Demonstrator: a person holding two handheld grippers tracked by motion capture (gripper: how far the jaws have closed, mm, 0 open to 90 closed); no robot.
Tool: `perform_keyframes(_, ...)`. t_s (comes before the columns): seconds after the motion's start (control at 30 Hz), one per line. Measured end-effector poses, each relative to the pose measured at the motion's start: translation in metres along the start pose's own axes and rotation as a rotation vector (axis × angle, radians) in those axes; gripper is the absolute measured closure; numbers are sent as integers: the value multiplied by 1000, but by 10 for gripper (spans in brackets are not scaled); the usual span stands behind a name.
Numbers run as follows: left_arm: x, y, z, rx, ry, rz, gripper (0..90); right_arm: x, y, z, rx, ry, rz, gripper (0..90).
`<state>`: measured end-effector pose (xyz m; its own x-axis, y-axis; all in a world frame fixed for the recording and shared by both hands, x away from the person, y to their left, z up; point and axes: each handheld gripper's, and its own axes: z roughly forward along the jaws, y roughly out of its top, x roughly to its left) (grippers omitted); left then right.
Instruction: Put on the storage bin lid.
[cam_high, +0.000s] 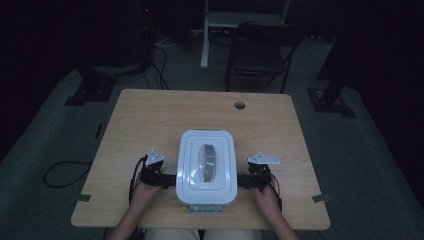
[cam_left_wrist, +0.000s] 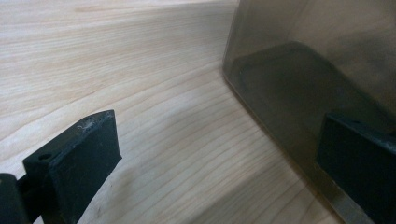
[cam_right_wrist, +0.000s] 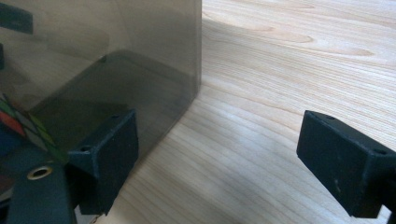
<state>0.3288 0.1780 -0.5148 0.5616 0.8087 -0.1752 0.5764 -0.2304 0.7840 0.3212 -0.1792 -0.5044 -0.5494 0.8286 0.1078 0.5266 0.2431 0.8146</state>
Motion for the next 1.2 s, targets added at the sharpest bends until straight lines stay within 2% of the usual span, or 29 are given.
perform_keyframes(0.13, 2, 1, 1, -5, 0, 20, 7, -1, -1, 0, -2, -5, -2, 127)
perform_keyframes(0.23, 6, 0, 2, -10, 23, 31, 7, -2, -1, -1, 0, -16, -3, 127)
perform_keyframes(0.47, 18, -2, -5, -23, 47, 12, 7, -11, -6, -7, 1, -32, 17, 127)
perform_keyframes(0.87, 29, -1, -20, -29, 53, 7, 8, -31, -16, -18, -6, -83, 53, 127)
perform_keyframes(0.9, 34, -2, -24, -28, 59, -6, 8, -32, -17, -19, -3, -90, 54, 127)
perform_keyframes(0.97, 34, -2, -24, -28, 59, -6, 8, -33, -18, -20, -5, -95, 54, 127)
perform_keyframes(1.0, 39, -5, -28, -26, 73, -22, 8, -35, -20, -22, -9, -100, 59, 127)
perform_keyframes(1.2, 47, -12, -37, -22, 102, -32, 7, -46, -24, -29, -16, -136, 80, 127)
